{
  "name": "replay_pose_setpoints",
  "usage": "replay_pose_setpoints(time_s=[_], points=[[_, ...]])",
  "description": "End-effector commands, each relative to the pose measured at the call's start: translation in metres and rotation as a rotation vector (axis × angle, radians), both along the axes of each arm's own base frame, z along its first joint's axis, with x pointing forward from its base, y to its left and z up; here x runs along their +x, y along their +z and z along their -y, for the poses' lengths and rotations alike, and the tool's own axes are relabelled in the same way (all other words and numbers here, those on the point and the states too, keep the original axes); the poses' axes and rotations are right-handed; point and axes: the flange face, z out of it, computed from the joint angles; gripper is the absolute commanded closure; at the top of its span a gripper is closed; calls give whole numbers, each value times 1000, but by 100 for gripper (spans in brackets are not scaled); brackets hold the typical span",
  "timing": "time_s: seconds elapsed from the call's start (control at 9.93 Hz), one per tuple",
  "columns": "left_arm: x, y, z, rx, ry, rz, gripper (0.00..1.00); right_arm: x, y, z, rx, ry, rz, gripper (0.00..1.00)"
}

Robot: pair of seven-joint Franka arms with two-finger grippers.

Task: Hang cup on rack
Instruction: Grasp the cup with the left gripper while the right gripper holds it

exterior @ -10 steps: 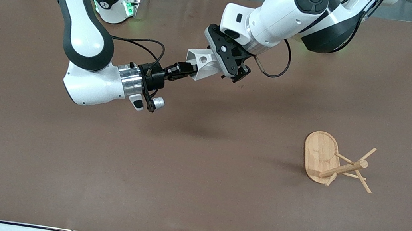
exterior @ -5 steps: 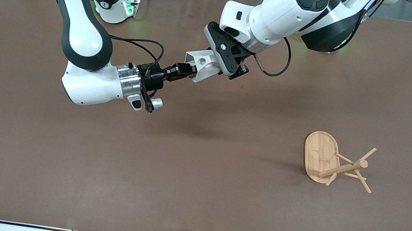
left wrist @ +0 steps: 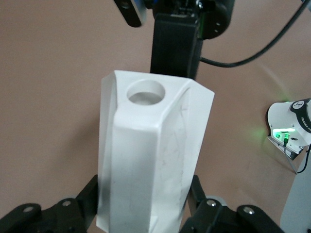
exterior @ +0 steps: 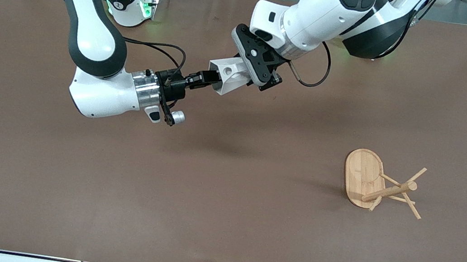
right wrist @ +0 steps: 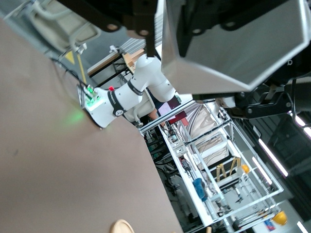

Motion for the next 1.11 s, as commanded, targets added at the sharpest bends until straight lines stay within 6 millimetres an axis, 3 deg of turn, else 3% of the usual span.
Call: replay_pose_setpoints(time_s=[0.0, 0.2, 0.4, 0.6, 0.81, 0.91, 1.01], points=[[6, -15, 0, 19, 8, -7, 100, 3, 6, 27, -68, -46, -62, 0], [7, -15, -1, 19, 10, -6, 100, 28, 7, 79, -229, -61, 21, 0], [9, -15, -2, 19, 13, -4, 100, 50, -8, 161, -501, -54, 103, 0], [11, -17, -5, 23, 19, -8, 100, 64, -10, 238, -703, -49, 173, 0], [13, -18, -7, 64, 85, -1, 100, 69, 7, 301, -986, -12, 281, 0], [15, -20, -9, 95, 142, -2, 100, 78, 33, 334, -1082, -39, 345, 0], [19, -27, -11, 113, 194, -26, 100, 76, 56, 344, -1218, 2, 418, 0]])
